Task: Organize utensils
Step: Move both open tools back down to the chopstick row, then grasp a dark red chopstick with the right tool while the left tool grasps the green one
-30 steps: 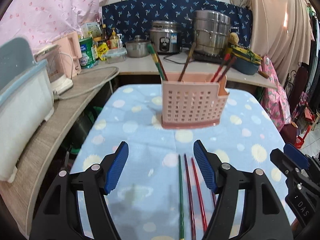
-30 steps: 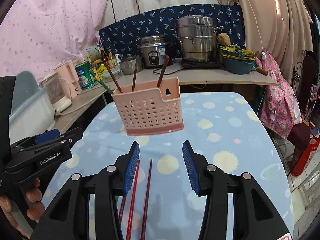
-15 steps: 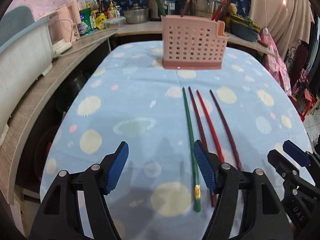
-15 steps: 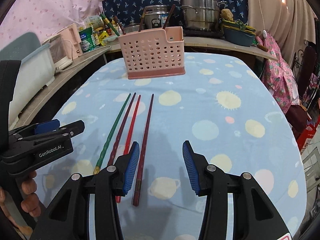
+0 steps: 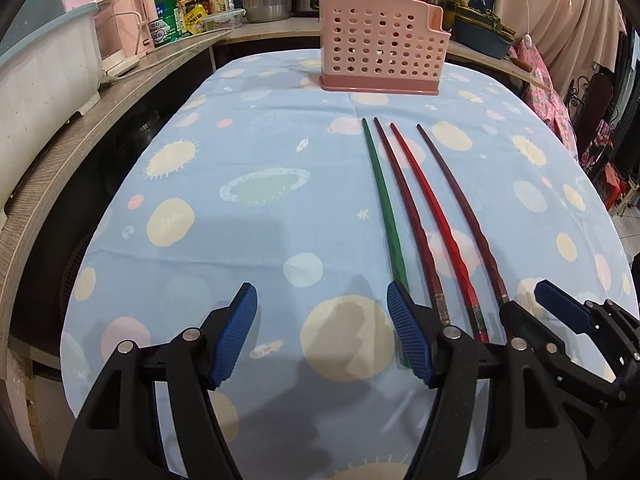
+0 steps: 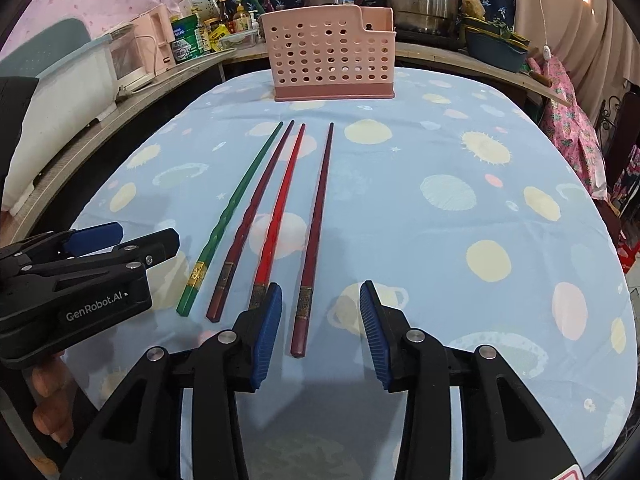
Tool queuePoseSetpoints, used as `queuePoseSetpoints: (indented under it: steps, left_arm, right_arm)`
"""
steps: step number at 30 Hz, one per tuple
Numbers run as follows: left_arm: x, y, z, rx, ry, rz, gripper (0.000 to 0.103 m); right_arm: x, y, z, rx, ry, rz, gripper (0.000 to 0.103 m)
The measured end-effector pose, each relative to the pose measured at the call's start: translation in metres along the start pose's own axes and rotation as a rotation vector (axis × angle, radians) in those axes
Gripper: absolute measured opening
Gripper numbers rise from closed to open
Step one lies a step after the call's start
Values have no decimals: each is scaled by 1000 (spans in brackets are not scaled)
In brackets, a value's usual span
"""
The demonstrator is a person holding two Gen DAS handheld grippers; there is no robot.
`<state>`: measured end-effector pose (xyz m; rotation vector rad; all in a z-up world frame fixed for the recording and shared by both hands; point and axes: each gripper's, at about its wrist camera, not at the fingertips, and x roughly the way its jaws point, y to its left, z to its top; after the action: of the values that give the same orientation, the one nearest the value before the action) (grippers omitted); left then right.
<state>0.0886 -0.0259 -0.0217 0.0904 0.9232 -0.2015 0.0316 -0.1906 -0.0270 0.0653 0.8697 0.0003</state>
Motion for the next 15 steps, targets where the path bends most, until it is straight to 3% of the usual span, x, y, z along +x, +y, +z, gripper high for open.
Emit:
queuePoseSetpoints:
  steps: [11, 15]
  left_arm:
    - [1, -7, -7, 13, 16, -31, 66]
    - [1, -13, -10, 25, 22, -41, 67]
  right_arm:
    - [1, -7, -9, 11, 11, -20, 7]
    - [-1, -12, -11, 25, 8, -24, 7]
